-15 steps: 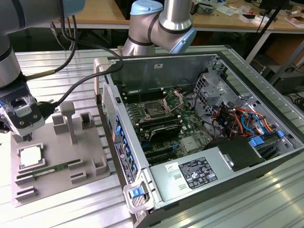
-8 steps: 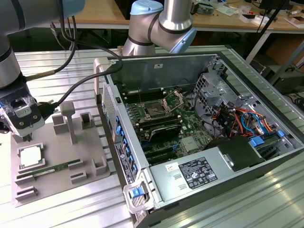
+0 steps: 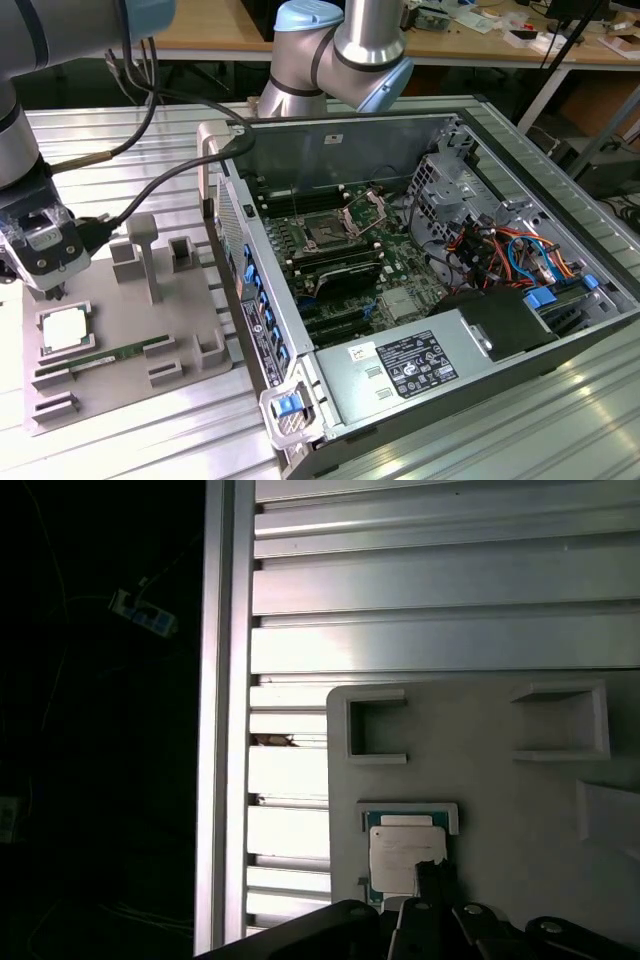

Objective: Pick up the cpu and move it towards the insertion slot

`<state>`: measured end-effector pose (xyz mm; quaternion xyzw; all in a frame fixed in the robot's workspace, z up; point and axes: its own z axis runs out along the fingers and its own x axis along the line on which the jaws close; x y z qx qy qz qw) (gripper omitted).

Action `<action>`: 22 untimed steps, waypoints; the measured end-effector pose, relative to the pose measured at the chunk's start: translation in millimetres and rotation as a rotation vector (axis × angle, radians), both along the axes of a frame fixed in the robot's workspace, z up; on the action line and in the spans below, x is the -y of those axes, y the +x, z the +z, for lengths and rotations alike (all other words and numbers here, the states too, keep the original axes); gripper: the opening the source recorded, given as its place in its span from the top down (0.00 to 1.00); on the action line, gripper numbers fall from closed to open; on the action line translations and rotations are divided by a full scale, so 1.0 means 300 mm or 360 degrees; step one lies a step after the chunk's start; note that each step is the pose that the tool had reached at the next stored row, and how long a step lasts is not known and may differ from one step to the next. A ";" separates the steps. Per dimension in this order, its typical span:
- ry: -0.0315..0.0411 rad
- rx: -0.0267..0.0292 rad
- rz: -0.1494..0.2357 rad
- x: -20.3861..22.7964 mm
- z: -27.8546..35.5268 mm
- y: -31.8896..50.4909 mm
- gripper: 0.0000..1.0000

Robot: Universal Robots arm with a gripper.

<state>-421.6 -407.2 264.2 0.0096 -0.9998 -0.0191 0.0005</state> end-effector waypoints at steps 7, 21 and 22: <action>0.0000 0.00000 0.0000 0.000 -0.006 -0.002 0.89; 0.0000 0.00001 0.0000 0.006 -0.019 -0.008 0.89; 0.0000 0.00001 0.0000 0.008 -0.020 -0.009 0.89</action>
